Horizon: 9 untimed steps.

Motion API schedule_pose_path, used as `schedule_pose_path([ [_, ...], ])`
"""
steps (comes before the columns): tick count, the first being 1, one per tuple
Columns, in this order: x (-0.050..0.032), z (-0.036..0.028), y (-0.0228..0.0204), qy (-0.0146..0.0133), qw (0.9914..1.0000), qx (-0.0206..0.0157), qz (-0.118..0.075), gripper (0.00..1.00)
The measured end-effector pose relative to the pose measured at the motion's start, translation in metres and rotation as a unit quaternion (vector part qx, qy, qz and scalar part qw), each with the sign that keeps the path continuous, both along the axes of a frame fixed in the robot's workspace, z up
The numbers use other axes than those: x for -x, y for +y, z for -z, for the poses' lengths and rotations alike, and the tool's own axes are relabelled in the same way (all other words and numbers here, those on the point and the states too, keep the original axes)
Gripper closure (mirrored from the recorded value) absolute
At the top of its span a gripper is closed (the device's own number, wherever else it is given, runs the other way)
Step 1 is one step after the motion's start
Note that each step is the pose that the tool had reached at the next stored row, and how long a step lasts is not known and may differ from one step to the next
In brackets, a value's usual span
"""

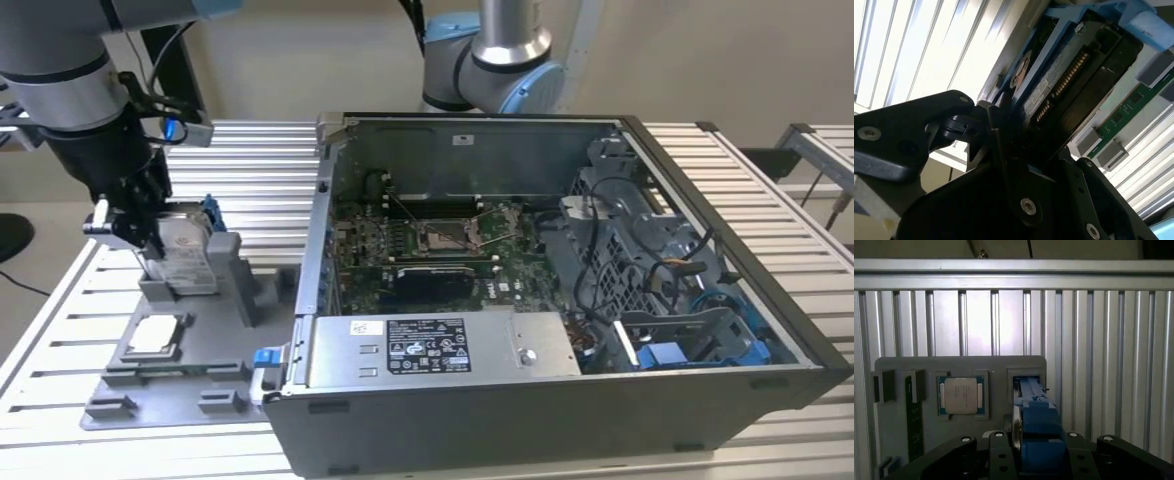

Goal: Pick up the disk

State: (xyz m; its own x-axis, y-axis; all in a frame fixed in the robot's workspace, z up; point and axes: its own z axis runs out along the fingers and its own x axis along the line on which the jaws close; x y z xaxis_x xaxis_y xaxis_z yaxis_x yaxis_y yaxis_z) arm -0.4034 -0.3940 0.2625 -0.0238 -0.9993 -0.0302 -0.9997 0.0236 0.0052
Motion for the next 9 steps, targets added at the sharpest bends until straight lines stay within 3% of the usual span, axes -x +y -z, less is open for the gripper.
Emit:
schedule_pose_path([
  [1, 0.0000, 0.0001, 0.0000, 0.0000, 1.00000, 0.0020, 0.000, 1.00],
  [9, 0.0000, -0.0008, 0.0000, 0.0001, 1.00000, 0.0018, 0.000, 1.00],
])
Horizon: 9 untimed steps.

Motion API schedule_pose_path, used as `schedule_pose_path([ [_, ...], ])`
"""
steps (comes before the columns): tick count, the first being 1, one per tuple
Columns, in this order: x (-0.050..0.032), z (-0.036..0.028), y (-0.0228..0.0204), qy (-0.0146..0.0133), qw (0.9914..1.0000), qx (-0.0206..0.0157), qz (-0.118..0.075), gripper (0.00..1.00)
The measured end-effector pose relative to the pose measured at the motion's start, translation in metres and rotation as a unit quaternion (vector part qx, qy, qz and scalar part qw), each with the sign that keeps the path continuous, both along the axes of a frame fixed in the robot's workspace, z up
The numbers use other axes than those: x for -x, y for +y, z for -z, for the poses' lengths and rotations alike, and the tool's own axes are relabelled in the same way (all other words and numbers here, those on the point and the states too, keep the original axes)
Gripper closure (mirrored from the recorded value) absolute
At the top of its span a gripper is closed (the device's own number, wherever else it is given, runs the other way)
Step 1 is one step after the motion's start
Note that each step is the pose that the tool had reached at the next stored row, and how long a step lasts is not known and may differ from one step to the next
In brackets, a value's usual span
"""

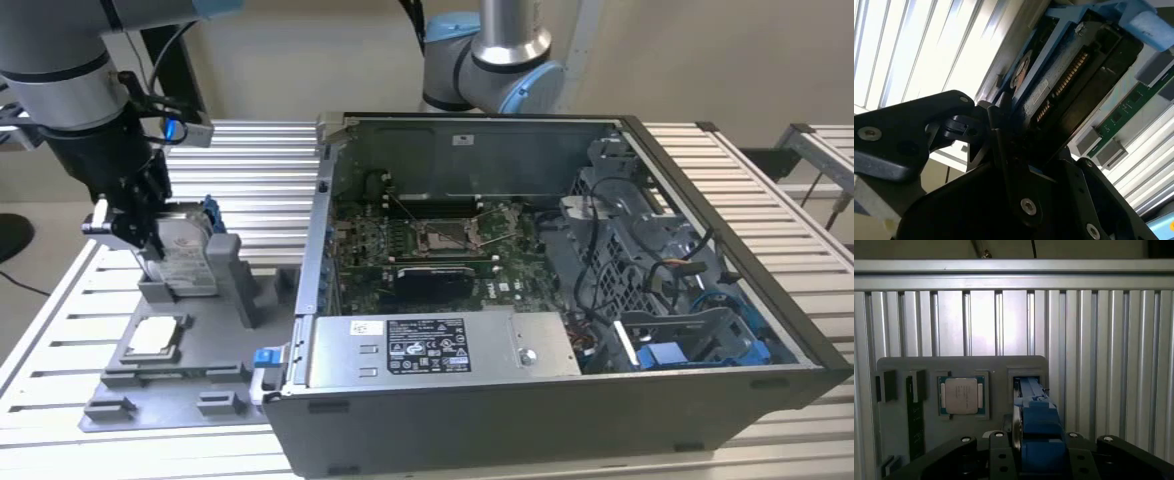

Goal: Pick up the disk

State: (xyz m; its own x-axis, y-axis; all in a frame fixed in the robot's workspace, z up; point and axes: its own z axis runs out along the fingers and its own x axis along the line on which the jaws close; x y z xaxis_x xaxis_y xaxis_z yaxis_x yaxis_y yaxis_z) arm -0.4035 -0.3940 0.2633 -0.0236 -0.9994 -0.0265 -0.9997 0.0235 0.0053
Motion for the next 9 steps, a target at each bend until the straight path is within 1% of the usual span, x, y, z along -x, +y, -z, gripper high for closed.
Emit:
schedule_pose_path([
  [4, 0.0000, -0.0061, 0.0000, -0.0001, 1.00000, 0.0004, 0.000, 1.00],
  [9, 0.0000, -0.0186, 0.0000, -0.0001, 1.00000, 0.0004, 0.000, 1.00],
])
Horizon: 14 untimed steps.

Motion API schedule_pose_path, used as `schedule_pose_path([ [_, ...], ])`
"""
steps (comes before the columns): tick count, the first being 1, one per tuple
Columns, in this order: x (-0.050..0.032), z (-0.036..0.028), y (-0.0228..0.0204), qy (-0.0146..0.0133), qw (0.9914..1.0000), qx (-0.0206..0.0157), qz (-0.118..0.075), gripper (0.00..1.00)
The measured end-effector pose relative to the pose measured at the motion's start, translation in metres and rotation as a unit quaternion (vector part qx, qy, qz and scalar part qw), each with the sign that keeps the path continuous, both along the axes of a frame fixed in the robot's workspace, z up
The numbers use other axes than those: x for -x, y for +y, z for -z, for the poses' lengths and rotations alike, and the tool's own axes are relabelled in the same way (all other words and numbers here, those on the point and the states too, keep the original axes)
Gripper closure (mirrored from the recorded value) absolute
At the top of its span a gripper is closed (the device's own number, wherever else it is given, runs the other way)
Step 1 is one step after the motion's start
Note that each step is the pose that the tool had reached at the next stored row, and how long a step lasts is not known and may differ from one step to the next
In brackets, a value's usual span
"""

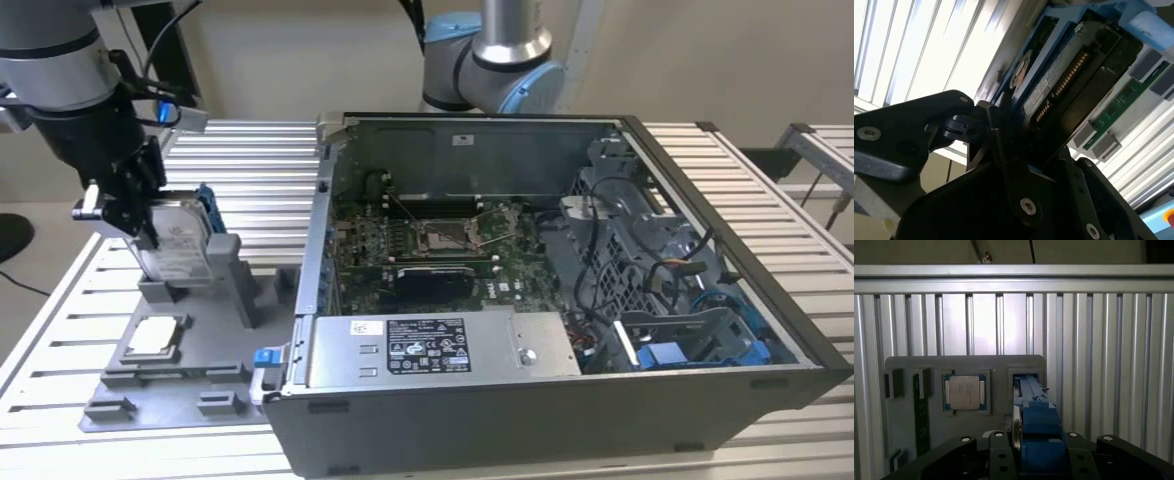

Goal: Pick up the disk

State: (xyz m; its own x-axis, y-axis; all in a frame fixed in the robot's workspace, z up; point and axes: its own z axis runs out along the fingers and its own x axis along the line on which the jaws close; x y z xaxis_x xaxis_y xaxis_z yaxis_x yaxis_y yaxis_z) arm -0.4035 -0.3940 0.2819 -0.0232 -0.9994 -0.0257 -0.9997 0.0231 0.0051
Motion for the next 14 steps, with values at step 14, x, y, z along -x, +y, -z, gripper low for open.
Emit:
schedule_pose_path([
  [14, 0.0000, -0.0599, 0.0000, 0.0002, 1.00000, 0.0000, 0.000, 1.00],
])
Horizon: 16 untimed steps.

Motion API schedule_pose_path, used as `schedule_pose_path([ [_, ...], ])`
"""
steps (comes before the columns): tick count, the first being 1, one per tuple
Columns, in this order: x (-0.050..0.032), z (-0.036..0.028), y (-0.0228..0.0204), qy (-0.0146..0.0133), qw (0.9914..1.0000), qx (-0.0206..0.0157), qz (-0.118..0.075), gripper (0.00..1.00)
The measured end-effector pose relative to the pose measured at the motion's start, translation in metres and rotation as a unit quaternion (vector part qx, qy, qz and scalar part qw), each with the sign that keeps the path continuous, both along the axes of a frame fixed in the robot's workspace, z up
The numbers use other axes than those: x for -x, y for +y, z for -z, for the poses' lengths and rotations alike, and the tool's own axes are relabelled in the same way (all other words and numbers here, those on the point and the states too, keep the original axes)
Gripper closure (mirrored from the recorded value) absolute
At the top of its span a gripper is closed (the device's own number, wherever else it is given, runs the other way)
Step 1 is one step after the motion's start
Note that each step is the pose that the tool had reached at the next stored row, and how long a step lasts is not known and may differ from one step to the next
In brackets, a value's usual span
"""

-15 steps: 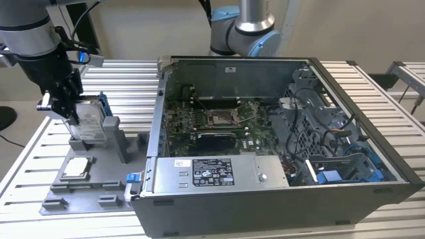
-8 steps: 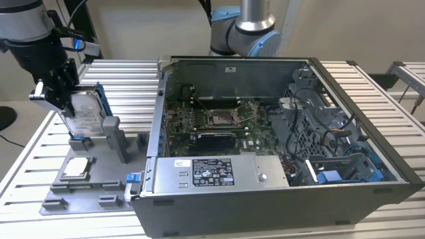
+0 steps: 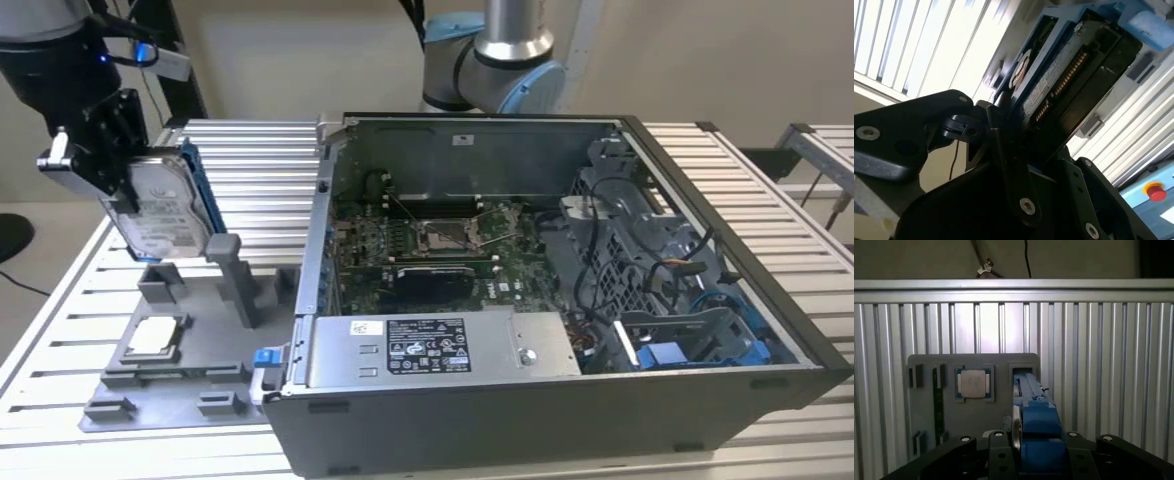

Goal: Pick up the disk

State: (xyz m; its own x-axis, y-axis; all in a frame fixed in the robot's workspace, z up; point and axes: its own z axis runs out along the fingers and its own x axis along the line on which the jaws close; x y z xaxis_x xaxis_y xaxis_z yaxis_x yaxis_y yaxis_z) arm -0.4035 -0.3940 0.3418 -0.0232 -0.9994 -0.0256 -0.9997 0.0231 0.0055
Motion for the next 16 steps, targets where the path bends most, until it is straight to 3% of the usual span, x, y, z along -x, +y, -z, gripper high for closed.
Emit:
schedule_pose_path([
  [16, 0.0000, -0.0728, 0.0000, 0.0000, 1.00000, 0.0000, 0.000, 1.00],
])
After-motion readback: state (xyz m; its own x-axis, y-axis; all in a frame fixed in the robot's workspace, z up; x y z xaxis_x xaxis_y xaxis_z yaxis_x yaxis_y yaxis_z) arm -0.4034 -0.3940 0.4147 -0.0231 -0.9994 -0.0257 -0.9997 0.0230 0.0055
